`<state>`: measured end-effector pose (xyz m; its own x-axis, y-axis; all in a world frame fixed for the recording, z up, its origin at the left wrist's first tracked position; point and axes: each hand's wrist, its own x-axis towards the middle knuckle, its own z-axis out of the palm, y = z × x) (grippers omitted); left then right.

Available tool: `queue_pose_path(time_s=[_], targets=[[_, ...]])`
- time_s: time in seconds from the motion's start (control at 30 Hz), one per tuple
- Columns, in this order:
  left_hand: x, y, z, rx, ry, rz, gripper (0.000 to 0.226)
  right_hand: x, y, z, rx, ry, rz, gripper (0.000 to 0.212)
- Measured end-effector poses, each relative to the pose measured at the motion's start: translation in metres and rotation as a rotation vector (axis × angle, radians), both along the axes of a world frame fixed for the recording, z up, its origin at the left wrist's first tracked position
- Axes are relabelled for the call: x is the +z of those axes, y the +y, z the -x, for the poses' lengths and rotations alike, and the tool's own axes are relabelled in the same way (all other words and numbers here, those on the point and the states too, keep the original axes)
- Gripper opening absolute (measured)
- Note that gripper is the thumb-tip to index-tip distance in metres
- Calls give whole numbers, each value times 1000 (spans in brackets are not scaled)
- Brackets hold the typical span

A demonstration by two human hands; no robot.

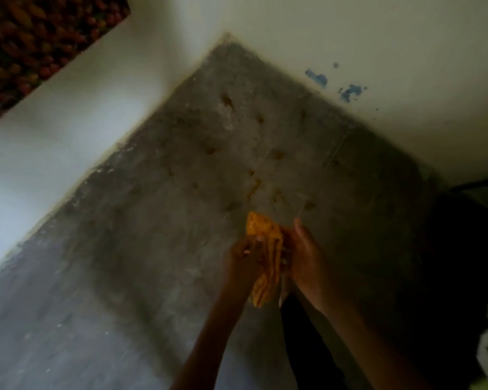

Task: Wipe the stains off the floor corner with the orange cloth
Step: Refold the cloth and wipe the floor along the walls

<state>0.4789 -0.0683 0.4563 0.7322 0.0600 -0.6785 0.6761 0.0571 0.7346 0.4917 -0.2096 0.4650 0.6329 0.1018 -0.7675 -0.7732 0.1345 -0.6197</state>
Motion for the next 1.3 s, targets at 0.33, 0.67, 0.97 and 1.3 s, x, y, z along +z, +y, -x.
queue_pose_path(time_s=[0.33, 0.67, 0.97, 1.3], targets=[[-38, -127, -150, 1, 73, -233, 27, -71, -119, -149, 139, 39, -147, 54], [-108, -135, -255, -73, -108, -375, 14, -137, -169, -242, 151, 44, 319, 28], [-223, -101, -301, -729, -365, -299, 6, -299, -160, -271, 813, -394, 256, 63], [-462, -109, -341, -546, -652, -541, 19, -503, -160, -260, 346, -214, -300, 19]])
